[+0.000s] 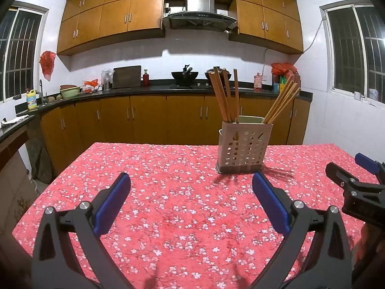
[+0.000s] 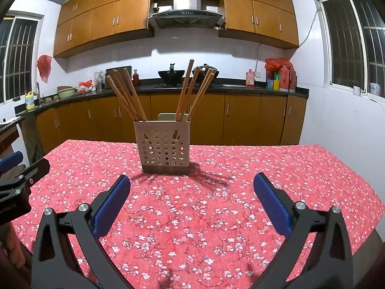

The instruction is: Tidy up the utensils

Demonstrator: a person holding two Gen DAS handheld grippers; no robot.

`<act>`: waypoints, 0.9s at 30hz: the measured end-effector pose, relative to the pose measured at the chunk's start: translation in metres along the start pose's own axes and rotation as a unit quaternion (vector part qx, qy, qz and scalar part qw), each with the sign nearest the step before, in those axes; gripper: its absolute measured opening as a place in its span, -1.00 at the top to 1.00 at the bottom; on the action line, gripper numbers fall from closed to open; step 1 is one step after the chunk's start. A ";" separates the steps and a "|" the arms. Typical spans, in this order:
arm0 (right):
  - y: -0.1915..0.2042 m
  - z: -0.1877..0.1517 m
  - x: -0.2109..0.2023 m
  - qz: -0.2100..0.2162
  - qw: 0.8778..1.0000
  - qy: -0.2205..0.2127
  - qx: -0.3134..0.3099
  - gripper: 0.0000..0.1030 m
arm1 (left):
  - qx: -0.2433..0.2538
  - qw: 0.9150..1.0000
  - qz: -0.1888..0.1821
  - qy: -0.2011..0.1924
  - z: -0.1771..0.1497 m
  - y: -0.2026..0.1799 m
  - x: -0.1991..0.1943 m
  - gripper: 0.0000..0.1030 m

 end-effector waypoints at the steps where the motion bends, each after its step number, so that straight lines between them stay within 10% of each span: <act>1: 0.000 0.000 0.000 0.000 1.000 0.000 0.001 -0.97 | 0.000 1.000 0.000 0.001 -0.001 -0.001 0.001 -0.92; 27: -0.002 -0.002 0.000 -0.002 1.000 0.001 0.007 -0.97 | 0.000 1.000 -0.001 0.005 -0.004 -0.003 0.004 -0.92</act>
Point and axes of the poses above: each gripper's, at about its wrist camera, not at the fingertips, and x roughly the way its jaws point, y to its left, z to its top, the point moved 9 cm from there along x, roughly the way its jaws point, and after that the axes turned 10 degrees about -x, right-handed, at the moved point
